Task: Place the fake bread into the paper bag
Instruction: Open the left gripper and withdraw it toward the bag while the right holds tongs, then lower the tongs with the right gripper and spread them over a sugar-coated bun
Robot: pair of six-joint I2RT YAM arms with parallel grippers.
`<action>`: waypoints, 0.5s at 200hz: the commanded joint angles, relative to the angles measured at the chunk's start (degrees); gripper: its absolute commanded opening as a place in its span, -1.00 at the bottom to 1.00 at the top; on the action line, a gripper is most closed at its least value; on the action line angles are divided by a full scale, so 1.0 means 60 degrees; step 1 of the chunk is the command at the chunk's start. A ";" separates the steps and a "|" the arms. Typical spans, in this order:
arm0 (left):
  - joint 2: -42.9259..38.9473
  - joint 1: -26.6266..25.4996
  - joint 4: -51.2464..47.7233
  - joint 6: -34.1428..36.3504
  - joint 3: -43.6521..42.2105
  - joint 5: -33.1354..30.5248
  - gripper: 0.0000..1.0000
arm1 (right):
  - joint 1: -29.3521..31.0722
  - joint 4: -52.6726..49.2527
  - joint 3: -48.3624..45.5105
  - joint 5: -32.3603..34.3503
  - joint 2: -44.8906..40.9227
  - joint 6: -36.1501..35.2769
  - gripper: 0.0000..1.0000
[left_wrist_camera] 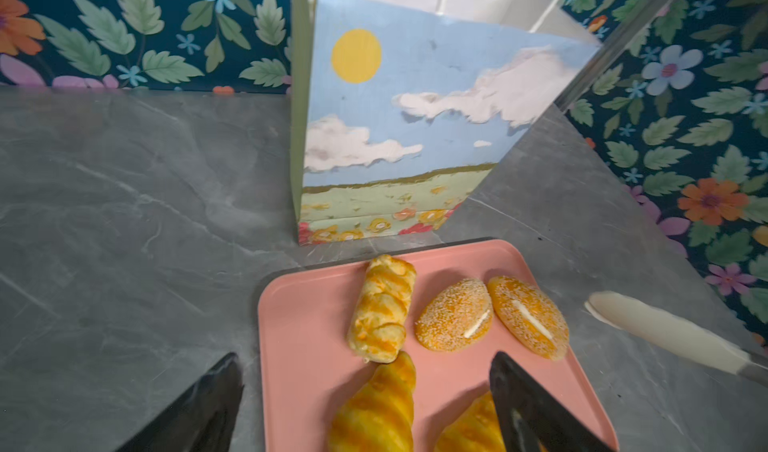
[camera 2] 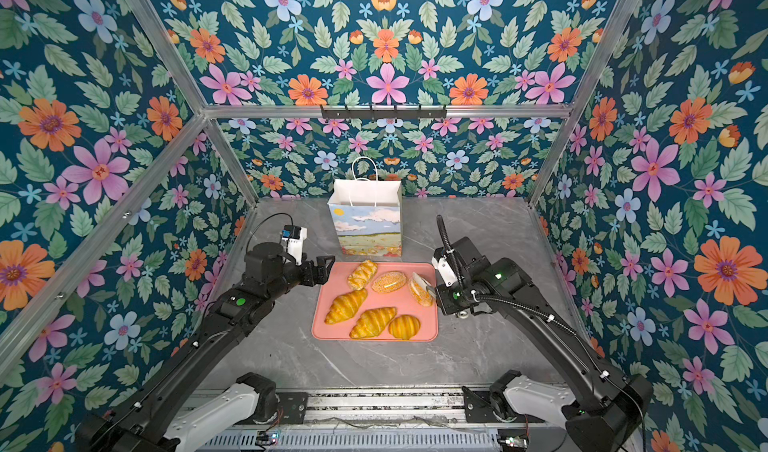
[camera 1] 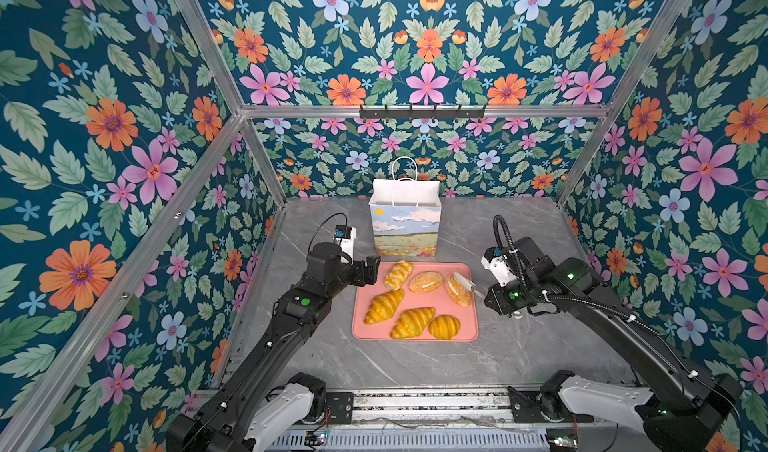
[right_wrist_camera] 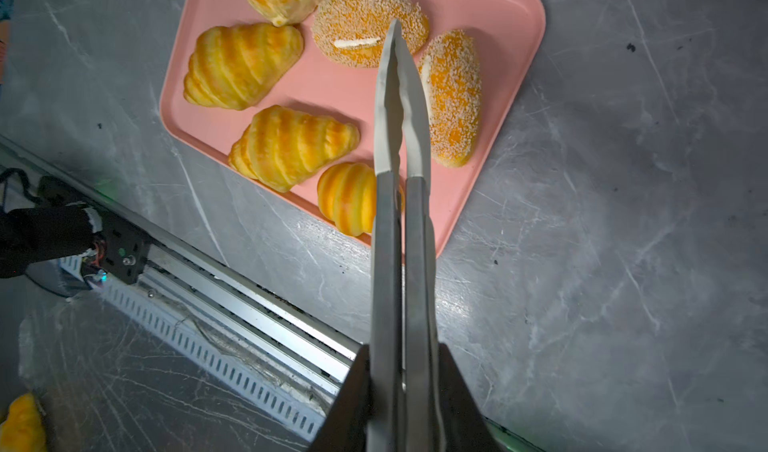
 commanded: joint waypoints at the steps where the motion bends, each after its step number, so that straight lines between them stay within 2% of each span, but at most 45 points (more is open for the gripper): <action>1: -0.0060 0.0036 0.0849 -0.0744 -0.0389 -0.1041 0.86 | 0.0381 -0.0229 -0.0079 0.1213 0.0075 0.0631 -0.45; 41: 0.0462 0.0095 0.1325 -0.1078 -0.0538 -0.0883 0.84 | 0.0879 -0.0258 -0.0296 0.1756 0.0386 0.1007 -0.34; 100: 0.0621 0.0117 0.1668 -0.1081 -0.0636 -0.0684 0.81 | 0.1281 -0.0068 -0.0289 0.1942 0.0834 0.1127 -0.19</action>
